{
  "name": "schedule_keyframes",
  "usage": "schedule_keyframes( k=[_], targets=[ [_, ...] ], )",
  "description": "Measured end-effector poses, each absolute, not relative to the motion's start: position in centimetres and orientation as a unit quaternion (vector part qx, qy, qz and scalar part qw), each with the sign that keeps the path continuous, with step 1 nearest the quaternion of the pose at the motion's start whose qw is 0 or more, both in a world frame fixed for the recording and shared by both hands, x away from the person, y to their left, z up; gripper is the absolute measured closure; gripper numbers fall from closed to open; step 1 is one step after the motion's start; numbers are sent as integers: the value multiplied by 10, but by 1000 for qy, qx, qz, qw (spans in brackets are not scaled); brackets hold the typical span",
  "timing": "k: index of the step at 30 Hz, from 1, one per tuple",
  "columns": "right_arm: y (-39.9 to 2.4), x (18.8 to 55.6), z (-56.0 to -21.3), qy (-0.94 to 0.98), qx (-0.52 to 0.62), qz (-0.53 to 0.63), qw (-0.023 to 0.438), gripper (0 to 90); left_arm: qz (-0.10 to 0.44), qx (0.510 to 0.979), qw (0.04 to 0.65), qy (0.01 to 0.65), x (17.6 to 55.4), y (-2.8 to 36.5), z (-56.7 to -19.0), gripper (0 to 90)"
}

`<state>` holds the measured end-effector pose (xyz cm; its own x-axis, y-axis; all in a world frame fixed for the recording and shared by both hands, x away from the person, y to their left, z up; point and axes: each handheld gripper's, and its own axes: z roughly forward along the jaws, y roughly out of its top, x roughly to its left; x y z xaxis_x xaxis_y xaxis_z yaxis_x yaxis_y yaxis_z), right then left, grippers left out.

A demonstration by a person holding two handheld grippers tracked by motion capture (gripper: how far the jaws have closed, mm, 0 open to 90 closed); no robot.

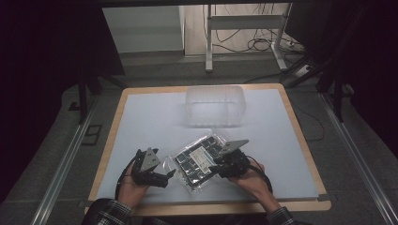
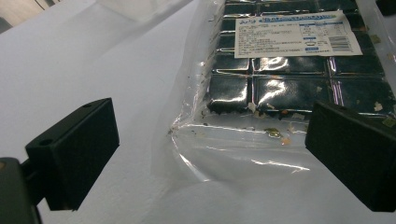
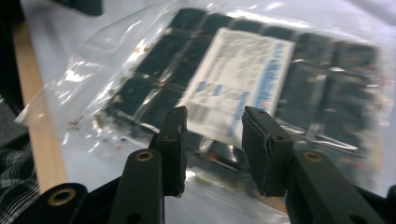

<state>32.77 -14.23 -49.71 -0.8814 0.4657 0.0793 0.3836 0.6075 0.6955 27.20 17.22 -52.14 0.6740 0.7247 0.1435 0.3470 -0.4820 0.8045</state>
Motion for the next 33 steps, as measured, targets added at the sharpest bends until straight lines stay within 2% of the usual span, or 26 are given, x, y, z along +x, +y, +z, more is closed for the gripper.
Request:
schedule_keyframes(
  k=[14, 24, 33],
  targets=[
    [-177, 361, -486, 873, 297, 373, 99, 497, 241, 827, 392, 324, 272, 172, -522, 25],
    [-197, 382, -480, 855, 336, 365, 148, 484, 241, 827, 391, 324, 272, 172, -522, 26],
    [-208, 399, -489, 848, 360, 371, 121, 457, 242, 827, 391, 324, 272, 172, -522, 27]
  ],
)
